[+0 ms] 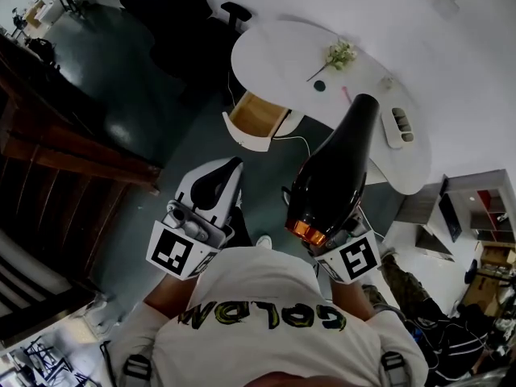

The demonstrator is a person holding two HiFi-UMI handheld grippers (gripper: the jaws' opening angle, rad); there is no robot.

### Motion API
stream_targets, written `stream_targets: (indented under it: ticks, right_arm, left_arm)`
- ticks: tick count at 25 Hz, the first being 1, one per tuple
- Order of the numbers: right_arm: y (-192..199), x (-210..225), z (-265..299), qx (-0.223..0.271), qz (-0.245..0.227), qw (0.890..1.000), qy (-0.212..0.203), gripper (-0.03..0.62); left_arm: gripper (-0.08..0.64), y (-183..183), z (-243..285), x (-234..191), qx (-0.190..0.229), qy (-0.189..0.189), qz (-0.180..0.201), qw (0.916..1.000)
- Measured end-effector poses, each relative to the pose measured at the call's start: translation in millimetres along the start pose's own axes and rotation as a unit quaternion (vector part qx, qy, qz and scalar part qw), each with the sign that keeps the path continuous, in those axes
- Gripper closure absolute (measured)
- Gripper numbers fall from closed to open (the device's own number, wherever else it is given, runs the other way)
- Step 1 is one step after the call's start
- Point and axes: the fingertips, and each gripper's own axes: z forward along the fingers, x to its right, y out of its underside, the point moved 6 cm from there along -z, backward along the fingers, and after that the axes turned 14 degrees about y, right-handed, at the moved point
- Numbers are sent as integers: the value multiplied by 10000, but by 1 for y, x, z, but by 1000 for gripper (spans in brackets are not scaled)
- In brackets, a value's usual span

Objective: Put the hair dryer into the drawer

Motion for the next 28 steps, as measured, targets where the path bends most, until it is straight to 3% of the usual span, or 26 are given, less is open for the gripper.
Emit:
stream_targets:
  ticks: [17,28]
  right_arm:
    - [5,37,209,-69,60,9998,192,351]
    - [9,53,258,-80,-68,9993,360,351]
  left_arm:
    - [551,2,56,-209,-50,326,-148,9993]
    - [549,9,81,-261,-23,551,-226,9982]
